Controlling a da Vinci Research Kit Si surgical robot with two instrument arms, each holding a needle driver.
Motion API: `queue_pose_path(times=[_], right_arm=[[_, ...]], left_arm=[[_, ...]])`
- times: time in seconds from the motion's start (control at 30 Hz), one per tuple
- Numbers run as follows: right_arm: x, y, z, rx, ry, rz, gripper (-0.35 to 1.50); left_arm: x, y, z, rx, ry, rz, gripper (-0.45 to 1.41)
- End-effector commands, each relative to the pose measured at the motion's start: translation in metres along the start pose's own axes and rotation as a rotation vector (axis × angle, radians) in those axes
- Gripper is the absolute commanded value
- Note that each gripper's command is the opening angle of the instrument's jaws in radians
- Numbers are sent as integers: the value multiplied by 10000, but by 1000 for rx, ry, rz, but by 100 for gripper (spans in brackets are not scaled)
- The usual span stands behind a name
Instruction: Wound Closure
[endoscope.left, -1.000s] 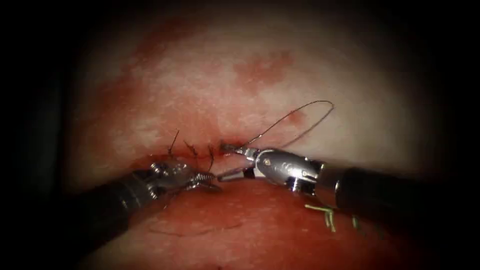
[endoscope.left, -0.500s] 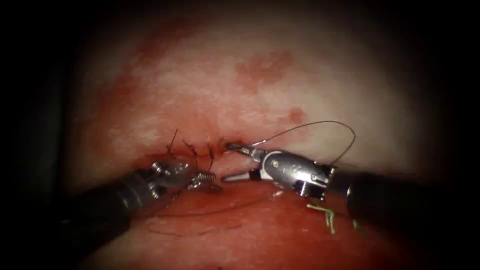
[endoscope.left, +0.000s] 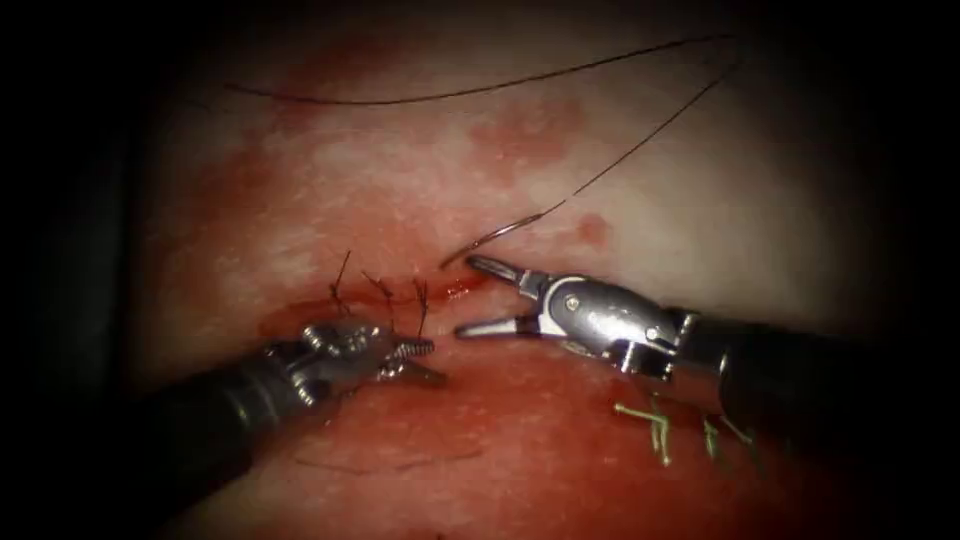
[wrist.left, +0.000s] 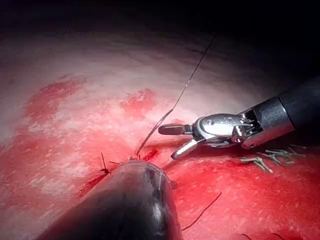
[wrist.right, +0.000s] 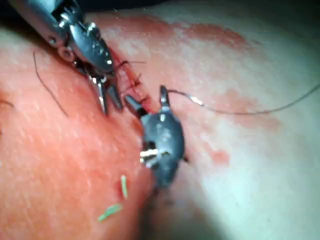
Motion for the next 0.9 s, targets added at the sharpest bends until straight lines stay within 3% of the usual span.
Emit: queue_pose_path(times=[0.03, 0.17, 0.27, 0.43, 0.63, 0.73, 0.8, 0.9], right_arm=[[0, 0, 9, 3, 2, -10, 129], [9, 1, 7, 4, 0, -15, 129], [16, 4, -4, 8, 15, -8, 128], [16, 13, -29, -8, 35, -4, 126], [17, 25, -51, 0, 62, 3, 126], [14, 26, -60, -14, 115, -40, 126], [13, 25, -61, -19, 129, -57, 126], [13, 21, -63, -28, 151, -67, 124]], left_arm=[[2, -3, 7, 0, 1, 2, 17], [14, -3, 0, 9, 40, 18, 22], [36, -10, -11, 40, 157, 42, 24], [48, -14, -22, 71, 214, 61, 27], [52, -20, -35, 83, 234, 63, 56], [54, -21, -40, 17, 248, 68, 79], [54, -21, -40, 4, 247, 70, 83], [51, -23, -39, -24, 171, 80, 91]])
